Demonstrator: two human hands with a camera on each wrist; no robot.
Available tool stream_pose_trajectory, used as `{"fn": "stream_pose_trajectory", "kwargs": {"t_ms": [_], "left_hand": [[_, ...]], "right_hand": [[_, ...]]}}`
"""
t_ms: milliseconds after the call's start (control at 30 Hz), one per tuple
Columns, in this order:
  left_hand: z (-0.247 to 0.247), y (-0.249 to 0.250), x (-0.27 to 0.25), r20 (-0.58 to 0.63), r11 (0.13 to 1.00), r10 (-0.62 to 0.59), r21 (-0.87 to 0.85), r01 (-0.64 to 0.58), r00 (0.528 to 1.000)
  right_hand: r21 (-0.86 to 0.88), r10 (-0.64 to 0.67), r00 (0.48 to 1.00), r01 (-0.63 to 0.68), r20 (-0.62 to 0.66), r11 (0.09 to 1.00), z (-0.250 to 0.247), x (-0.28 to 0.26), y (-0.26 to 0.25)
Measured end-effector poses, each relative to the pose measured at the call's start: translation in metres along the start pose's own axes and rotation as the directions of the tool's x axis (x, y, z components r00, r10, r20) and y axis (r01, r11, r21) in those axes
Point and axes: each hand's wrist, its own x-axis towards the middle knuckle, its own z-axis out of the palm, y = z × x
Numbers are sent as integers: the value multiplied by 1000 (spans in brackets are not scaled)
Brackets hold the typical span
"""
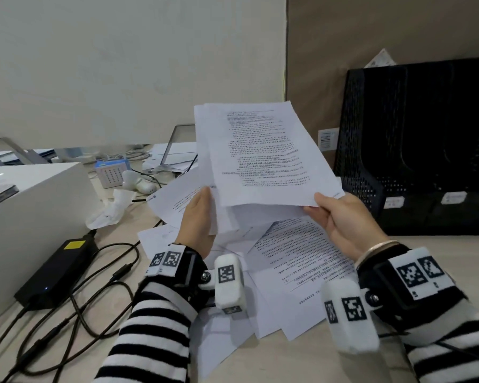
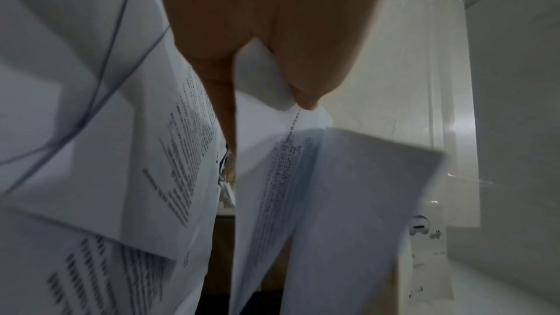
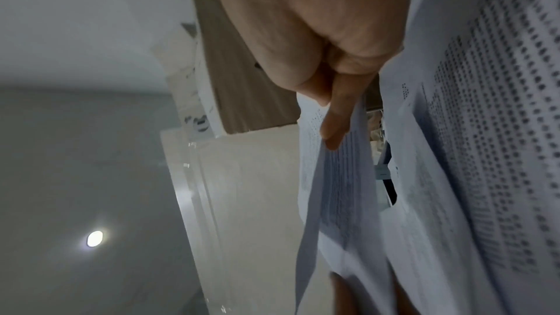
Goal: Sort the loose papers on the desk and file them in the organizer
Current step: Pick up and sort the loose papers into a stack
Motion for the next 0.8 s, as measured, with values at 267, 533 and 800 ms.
{"fn": "stream_pose_trajectory", "kwargs": {"t_ms": [267,533,800], "left_hand": [[-2,-7,2,148,993,-48,112,32,988],[-10,-1,3,93,996,59,68,-66,994],[-11,4,-1,182,989,-145,5,146,973]], "right_hand": [[-220,-27,1000,29,12,975,7,-6,13],[-394,-45,986,-23,-161,919,-9,1,5],[-407,26,999,-33,-23,913,-11,4,-1]]}}
